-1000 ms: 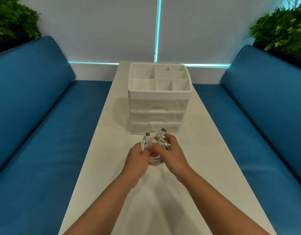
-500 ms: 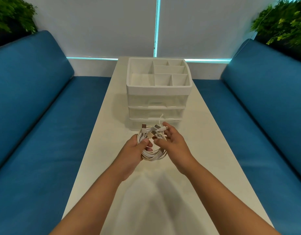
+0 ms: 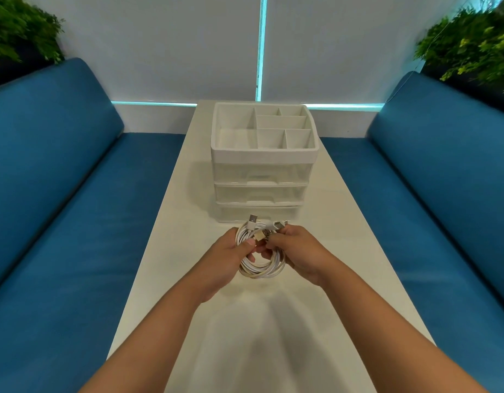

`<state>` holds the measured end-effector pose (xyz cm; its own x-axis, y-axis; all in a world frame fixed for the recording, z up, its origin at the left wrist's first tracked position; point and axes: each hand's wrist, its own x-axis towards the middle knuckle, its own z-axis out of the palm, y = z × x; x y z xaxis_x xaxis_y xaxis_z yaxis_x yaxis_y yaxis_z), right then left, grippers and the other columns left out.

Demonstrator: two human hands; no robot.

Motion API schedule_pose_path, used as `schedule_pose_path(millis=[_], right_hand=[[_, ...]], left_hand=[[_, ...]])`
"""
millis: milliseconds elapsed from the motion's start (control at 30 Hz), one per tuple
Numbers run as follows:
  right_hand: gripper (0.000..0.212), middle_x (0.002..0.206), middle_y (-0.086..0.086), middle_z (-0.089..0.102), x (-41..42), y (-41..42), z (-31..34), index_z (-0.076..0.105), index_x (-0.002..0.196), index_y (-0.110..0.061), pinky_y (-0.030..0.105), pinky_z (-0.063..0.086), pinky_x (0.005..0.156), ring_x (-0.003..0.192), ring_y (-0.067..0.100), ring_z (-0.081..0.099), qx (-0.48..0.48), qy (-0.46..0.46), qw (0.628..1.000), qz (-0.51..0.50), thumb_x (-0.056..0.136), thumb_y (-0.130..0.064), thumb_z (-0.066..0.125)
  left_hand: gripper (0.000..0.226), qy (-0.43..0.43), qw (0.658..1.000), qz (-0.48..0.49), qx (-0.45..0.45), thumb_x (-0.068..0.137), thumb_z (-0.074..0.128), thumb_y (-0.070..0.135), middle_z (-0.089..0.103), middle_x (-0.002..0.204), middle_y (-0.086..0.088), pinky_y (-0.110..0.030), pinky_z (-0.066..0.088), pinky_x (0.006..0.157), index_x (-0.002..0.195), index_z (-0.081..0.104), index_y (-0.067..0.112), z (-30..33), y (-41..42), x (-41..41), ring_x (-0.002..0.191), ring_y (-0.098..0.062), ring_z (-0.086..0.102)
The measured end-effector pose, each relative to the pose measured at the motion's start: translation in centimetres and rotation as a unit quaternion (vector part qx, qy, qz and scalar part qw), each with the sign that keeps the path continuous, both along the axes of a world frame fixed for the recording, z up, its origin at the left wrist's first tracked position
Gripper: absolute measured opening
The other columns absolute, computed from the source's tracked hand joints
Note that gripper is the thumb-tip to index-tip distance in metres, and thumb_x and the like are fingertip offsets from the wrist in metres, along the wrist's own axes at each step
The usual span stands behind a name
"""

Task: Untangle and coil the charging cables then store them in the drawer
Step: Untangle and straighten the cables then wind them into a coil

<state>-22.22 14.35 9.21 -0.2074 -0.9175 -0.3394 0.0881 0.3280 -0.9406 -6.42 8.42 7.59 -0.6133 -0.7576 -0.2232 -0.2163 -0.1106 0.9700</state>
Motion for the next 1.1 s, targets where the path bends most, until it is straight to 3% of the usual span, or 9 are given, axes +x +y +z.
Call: schedule_pose_path(millis=[133, 200, 300, 400, 567, 667, 767, 933, 1100], right_hand=[[0.02, 0.089, 0.015, 0.064, -0.3, -0.2, 0.2, 0.064, 0.097, 0.003, 0.019, 0.053, 0.063, 0.068, 0.016, 0.06, 0.033, -0.017, 0.999, -0.006, 0.091, 0.006, 0.045], [0.023, 0.092, 0.018, 0.067, -0.3, -0.3, 0.2, 0.065, 0.1, 0.008, 0.022, 0.054, 0.067, 0.072, 0.018, 0.063, 0.039, -0.029, 0.999, -0.007, 0.09, 0.006, 0.045], [0.02, 0.086, 0.019, 0.07, -0.3, -0.7, 0.4, 0.065, 0.095, 0.009, 0.024, 0.055, 0.068, 0.068, 0.019, 0.066, 0.049, -0.044, 0.998, -0.014, 0.087, 0.005, 0.046], [0.021, 0.074, 0.014, 0.069, -0.4, -0.7, 0.9, 0.066, 0.083, 0.005, 0.022, 0.057, 0.061, 0.058, 0.016, 0.065, 0.057, -0.105, 0.993, -0.026, 0.086, 0.007, 0.046], [0.022, 0.071, 0.016, 0.069, -0.5, -0.5, 1.0, 0.065, 0.085, 0.005, 0.025, 0.059, 0.063, 0.057, 0.018, 0.069, 0.074, -0.229, 0.969, -0.047, 0.088, 0.007, 0.043], [0.022, 0.075, 0.018, 0.069, -0.5, -0.5, 0.8, 0.064, 0.089, 0.007, 0.027, 0.059, 0.065, 0.058, 0.02, 0.069, 0.076, -0.253, 0.963, -0.057, 0.087, 0.008, 0.042], [0.023, 0.076, 0.018, 0.067, -0.3, -0.6, 0.5, 0.064, 0.089, 0.009, 0.024, 0.059, 0.062, 0.058, 0.019, 0.068, 0.07, -0.216, 0.973, -0.044, 0.085, 0.013, 0.042], [0.026, 0.082, 0.013, 0.068, -0.1, -0.3, -0.3, 0.068, 0.095, 0.003, 0.028, 0.055, 0.069, 0.072, 0.022, 0.065, 0.048, -0.059, 0.997, -0.022, 0.076, 0.018, 0.058], [0.054, 0.099, 0.012, 0.068, 0.2, 0.0, -1.2, 0.057, 0.116, -0.008, 0.037, 0.054, 0.076, 0.083, 0.023, 0.066, 0.014, 0.058, 0.997, -0.05, 0.068, 0.009, 0.074]], left_hand=[[0.016, -0.078, 0.995, -0.026, -0.052, 0.102, 0.046, 0.035, 0.057, 0.118, 0.007, -0.031, 0.04, 0.099, 0.113, 0.056, 0.034, -0.1, -0.6, 0.1, 0.113, -0.007, 0.053], [0.017, -0.087, 0.994, -0.032, -0.06, 0.1, 0.046, 0.042, 0.058, 0.122, 0.007, -0.035, 0.039, 0.105, 0.114, 0.056, 0.036, -0.1, -0.7, 0.3, 0.119, -0.01, 0.051], [0.02, -0.041, 0.999, -0.013, -0.017, 0.102, 0.048, 0.032, 0.071, 0.113, 0.003, -0.036, 0.049, 0.099, 0.118, 0.057, 0.023, 0.2, -0.4, 0.3, 0.108, -0.012, 0.065], [0.025, 0.011, 0.999, 0.017, 0.034, 0.1, 0.053, 0.028, 0.076, 0.102, -0.007, -0.036, 0.058, 0.085, 0.118, 0.059, 0.011, 0.5, -0.3, 0.1, 0.094, -0.02, 0.072], [0.027, 0.076, 0.988, 0.047, 0.125, 0.094, 0.063, 0.024, 0.075, 0.102, -0.015, -0.034, 0.057, 0.069, 0.121, 0.059, 0.018, 1.0, -0.5, 0.3, 0.084, -0.026, 0.071], [0.025, 0.084, 0.986, 0.055, 0.133, 0.094, 0.061, 0.013, 0.075, 0.098, -0.016, -0.033, 0.057, 0.069, 0.119, 0.061, 0.016, 1.1, -0.6, 0.3, 0.079, -0.024, 0.071], [0.026, 0.107, 0.978, 0.074, 0.165, 0.09, 0.059, 0.0, 0.074, 0.093, -0.016, -0.033, 0.056, 0.067, 0.115, 0.062, 0.006, 1.1, -0.5, 0.1, 0.074, -0.024, 0.071], [0.029, 0.152, 0.958, 0.088, 0.227, 0.085, 0.048, -0.012, 0.065, 0.081, -0.018, -0.037, 0.05, 0.072, 0.111, 0.059, -0.004, 0.8, 0.0, -0.2, 0.066, -0.024, 0.064], [0.03, 0.221, 0.925, 0.099, 0.292, 0.083, 0.039, -0.019, 0.062, 0.072, -0.011, -0.026, 0.058, 0.069, 0.095, 0.062, -0.004, 1.2, 0.6, 0.0, 0.07, -0.021, 0.062]])
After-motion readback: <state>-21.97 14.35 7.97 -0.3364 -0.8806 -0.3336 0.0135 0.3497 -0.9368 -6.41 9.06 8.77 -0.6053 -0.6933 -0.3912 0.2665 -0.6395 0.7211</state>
